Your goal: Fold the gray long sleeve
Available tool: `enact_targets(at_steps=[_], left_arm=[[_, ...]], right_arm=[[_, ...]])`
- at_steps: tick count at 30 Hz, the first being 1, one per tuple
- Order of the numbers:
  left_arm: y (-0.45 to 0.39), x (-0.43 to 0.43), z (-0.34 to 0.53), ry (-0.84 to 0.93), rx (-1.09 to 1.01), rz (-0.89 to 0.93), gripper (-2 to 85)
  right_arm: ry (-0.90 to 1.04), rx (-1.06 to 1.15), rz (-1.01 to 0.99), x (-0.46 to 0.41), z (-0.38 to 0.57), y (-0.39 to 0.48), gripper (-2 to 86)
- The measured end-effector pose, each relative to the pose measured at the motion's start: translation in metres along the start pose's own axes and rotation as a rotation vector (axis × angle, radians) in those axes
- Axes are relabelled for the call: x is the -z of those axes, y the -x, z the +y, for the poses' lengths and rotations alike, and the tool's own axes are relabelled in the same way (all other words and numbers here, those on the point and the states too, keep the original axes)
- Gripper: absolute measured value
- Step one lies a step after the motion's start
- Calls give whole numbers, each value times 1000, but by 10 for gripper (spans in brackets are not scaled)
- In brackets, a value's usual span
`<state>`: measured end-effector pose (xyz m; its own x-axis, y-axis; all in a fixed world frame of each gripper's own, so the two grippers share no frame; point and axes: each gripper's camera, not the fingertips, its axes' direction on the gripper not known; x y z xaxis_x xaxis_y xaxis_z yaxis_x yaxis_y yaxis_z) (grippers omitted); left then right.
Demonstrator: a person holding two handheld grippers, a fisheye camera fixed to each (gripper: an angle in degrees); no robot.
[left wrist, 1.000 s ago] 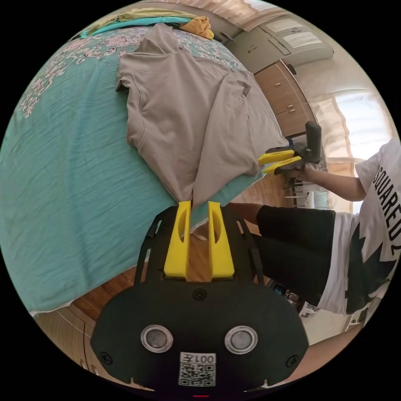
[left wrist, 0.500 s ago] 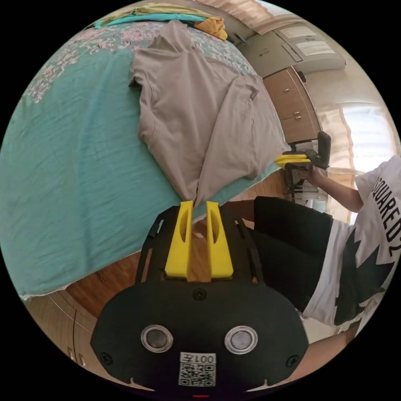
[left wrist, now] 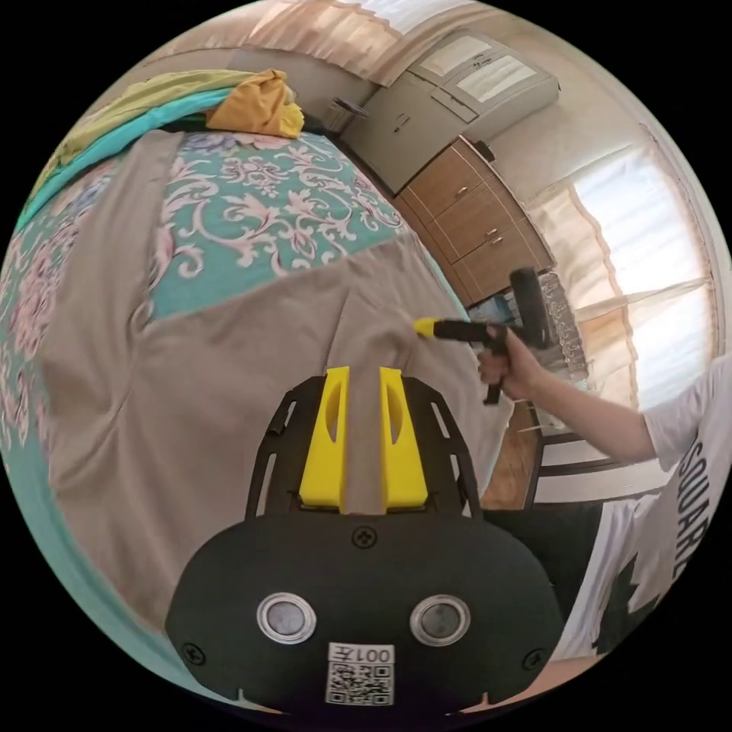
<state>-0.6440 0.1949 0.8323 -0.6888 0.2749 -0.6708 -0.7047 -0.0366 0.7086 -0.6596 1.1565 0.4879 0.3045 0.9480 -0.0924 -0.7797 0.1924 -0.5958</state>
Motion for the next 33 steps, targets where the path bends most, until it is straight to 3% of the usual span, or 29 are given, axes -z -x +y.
enact_targets(at_steps=[5, 11, 13, 17, 21, 28, 33], left_arm=[[19, -39, -51, 58, 29, 46, 24], [34, -56, -68, 56, 67, 123, -7], [32, -49, -67, -1, 69, 106, -9], [39, -45, -66, -78, 124, 78, -9], [41, -70, -72, -5, 150, 92, -1], [16, -93, -87, 77, 86, -16, 31], [1, -101, -100, 137, 25, -106, 3]], right_arm=[[-31, -99, -193, 17, 2, -23, 52], [68, 109, -410, 44, -20, -16, 17], [111, 215, -344, 57, -26, -3, 15], [268, 520, 4, 64, -32, 36, 15], [385, 657, 133, 49, -25, 55, 17], [363, 628, 124, 71, -10, 66, 14], [369, 621, 112, 81, -5, 83, 10]])
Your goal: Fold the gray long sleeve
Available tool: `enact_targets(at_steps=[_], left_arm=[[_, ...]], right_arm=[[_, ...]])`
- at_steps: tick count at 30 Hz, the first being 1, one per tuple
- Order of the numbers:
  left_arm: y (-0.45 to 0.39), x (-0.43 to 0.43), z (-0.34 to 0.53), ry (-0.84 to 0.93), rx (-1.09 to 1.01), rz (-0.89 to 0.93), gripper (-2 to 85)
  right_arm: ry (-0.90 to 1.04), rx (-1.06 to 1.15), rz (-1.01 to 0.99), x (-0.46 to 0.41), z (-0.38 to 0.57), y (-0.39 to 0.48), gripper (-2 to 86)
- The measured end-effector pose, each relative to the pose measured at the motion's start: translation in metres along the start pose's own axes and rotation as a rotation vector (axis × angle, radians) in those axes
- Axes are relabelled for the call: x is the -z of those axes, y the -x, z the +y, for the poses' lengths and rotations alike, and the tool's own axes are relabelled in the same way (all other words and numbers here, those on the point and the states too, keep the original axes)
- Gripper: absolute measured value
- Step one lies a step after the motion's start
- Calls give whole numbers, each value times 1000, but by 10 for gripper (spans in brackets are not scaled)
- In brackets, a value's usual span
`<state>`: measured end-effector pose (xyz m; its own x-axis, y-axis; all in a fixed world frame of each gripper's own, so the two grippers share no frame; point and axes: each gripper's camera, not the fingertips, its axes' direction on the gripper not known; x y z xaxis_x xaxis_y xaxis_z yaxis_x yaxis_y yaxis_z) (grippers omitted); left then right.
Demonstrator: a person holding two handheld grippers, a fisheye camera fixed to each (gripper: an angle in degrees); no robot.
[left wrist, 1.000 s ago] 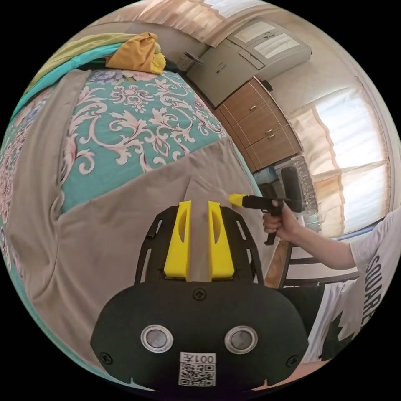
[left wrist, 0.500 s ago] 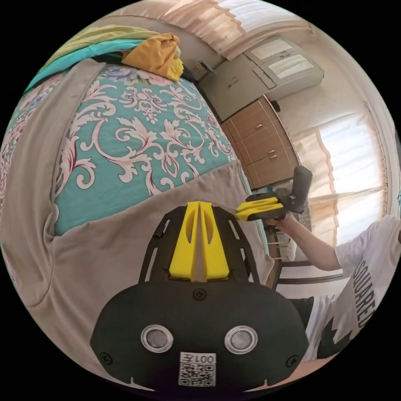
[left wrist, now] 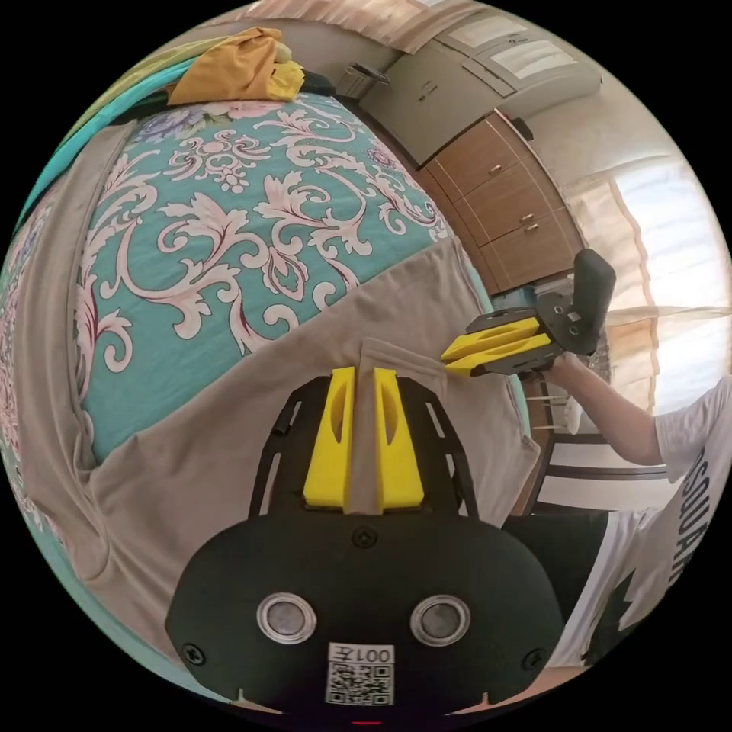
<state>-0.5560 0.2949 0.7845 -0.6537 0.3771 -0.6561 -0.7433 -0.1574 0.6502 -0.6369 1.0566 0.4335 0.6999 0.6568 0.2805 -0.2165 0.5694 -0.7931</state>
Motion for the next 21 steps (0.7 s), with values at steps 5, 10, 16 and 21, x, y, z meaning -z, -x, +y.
enact_targets(at_steps=[5, 10, 16, 21], left_arm=[[-33, -3, -8, 42, -101, -165, -8], [-43, -7, -9, 21, -87, -217, -7], [-13, 54, 46, -201, 142, -291, 3], [74, 125, 128, -266, 404, -441, 15]], right_arm=[[20, 20, 95, 6, -12, 33, 8], [14, -11, 169, 15, -16, 62, 10], [-26, -37, 409, 50, -30, 97, 23], [-16, 17, 486, 57, -89, 126, 69]])
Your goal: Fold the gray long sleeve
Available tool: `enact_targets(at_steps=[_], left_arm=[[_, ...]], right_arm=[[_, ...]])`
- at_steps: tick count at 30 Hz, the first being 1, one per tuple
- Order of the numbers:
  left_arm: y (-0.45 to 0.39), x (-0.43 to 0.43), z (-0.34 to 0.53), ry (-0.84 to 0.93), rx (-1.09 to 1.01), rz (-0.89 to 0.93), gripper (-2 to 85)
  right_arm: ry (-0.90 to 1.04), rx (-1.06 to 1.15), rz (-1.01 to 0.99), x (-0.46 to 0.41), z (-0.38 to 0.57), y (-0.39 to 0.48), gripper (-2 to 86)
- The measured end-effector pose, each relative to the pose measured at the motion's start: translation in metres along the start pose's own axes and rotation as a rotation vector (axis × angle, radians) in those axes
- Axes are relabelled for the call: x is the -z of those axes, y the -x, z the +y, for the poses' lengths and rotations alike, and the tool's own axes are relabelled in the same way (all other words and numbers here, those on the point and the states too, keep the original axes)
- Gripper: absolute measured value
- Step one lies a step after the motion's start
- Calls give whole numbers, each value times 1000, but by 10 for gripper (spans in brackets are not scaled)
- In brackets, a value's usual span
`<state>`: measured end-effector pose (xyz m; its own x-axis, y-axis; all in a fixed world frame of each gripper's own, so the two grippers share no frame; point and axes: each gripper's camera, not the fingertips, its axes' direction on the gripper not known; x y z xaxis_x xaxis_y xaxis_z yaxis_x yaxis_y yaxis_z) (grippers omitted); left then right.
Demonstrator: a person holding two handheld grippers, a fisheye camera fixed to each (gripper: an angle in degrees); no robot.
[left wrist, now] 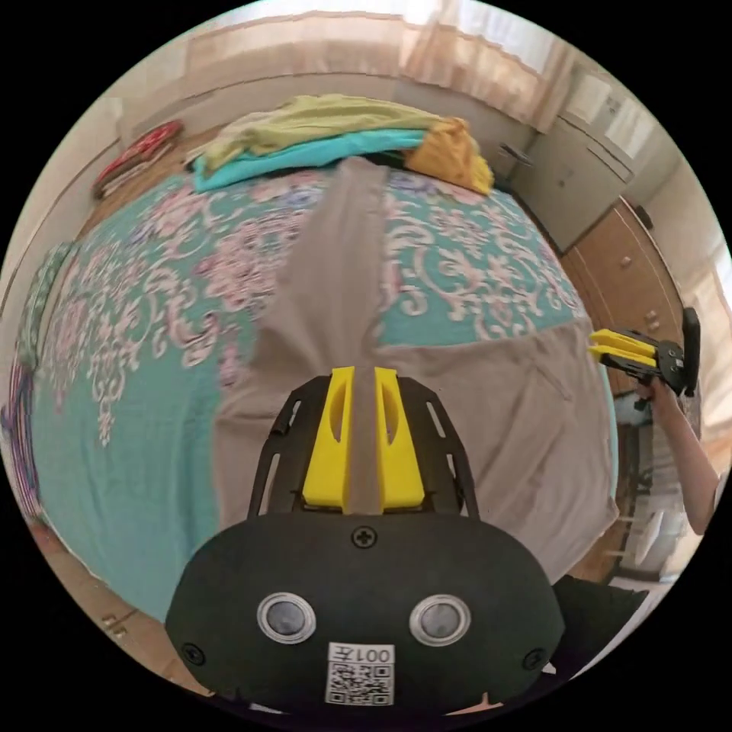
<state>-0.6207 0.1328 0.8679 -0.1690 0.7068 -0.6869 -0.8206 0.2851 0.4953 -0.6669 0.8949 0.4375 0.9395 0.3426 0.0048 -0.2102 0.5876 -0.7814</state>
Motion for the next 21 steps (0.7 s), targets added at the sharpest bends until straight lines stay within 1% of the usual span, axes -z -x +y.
enact_targets(at_steps=[1, 2, 3, 5, 6, 7, 9, 14, 17, 21], left_arm=[[15, 0, 0, 10, 23, 7, 17], [42, -1, 0, 26, 60, 26, 22], [64, -4, -2, 36, 88, 60, 24], [87, -10, -7, 57, 99, 123, 30], [95, -15, -11, 77, 90, 137, 31], [98, -17, -13, 90, 81, 142, 32], [105, -28, -18, 145, 54, 166, 36], [113, -27, -17, 140, 23, 226, 28], [112, -28, -18, 171, -28, 239, 0], [113, -11, -17, 108, -66, 139, -8]], right_arm=[[17, 17, 18, -1, -9, 4, 73], [74, 23, 79, -7, -25, 9, 82], [127, -3, 136, -14, -37, 8, 83], [179, -69, 183, -23, -47, 1, 83], [191, -121, 170, -26, -49, -7, 81], [179, -150, 145, -24, -50, -10, 80], [135, -273, 76, -13, -53, -26, 70], [75, -469, -23, 1, -56, -47, 50], [85, -470, 9, 4, -67, -43, 28], [167, -414, 104, 12, -86, -40, 14]])
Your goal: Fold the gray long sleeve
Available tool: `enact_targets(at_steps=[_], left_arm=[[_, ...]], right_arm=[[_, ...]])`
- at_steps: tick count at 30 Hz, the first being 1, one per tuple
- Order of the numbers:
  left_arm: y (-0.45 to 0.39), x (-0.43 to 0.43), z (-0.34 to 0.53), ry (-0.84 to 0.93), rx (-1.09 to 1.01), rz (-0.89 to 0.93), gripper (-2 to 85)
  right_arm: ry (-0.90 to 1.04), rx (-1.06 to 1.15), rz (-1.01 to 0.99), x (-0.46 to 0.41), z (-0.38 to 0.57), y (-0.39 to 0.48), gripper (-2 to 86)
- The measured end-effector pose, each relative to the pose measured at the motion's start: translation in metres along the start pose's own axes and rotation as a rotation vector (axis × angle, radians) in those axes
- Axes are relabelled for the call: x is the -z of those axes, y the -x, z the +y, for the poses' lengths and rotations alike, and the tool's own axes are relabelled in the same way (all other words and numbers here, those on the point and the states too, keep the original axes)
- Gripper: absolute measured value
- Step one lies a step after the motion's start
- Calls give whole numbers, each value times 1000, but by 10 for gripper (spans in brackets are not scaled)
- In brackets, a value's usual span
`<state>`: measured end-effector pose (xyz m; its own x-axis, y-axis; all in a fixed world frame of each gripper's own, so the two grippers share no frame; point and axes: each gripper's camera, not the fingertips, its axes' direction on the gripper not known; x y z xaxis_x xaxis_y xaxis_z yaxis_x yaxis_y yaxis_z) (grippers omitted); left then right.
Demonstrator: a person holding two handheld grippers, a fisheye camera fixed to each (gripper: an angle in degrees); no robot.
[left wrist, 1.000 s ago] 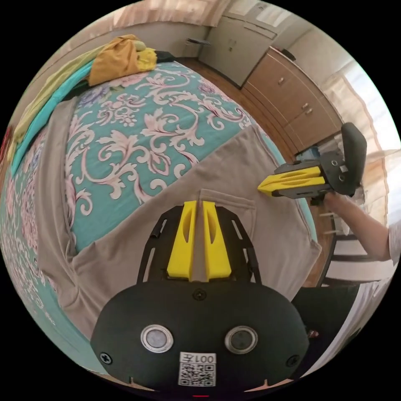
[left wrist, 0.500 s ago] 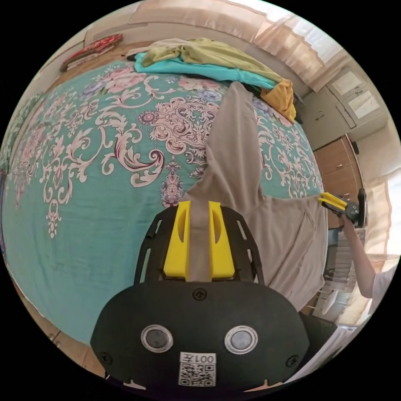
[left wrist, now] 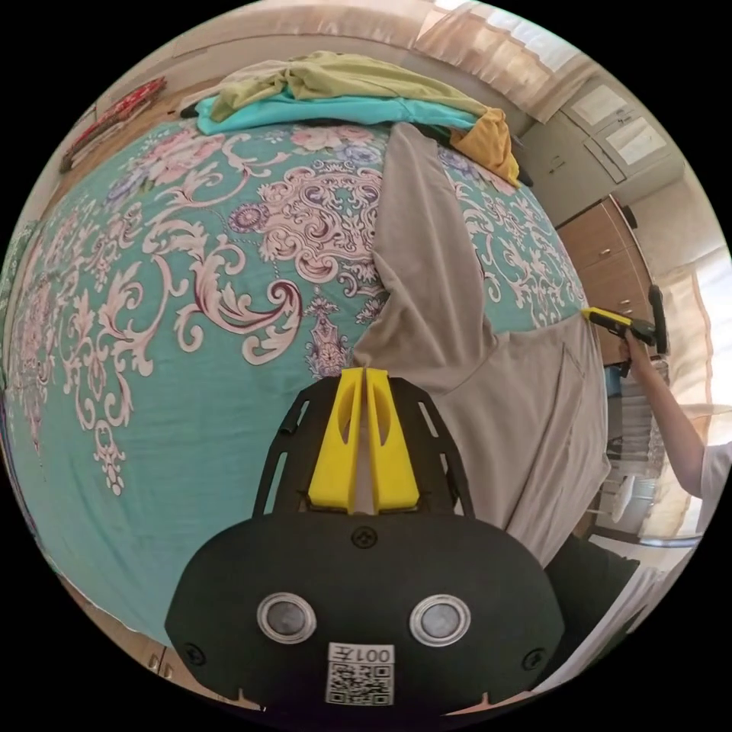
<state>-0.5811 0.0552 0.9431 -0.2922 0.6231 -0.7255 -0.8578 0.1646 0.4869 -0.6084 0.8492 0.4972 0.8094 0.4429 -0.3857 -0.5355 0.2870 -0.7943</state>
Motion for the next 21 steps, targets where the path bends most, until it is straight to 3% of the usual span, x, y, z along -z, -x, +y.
enact_targets(at_steps=[6, 10, 15, 21], left_arm=[[12, -8, 6, 3, 39, 46, -8], [14, -3, 8, -3, 80, 61, 1], [-2, 22, 18, -108, 81, 6, 10], [-29, 2, 21, -57, -67, 190, 6]], right_arm=[[-14, -40, -66, 16, -14, -18, 44], [-152, 25, -50, 57, -40, -5, 103], [-266, 190, -301, 46, -151, 42, 139], [-235, 53, -483, -19, -299, 39, 135]])
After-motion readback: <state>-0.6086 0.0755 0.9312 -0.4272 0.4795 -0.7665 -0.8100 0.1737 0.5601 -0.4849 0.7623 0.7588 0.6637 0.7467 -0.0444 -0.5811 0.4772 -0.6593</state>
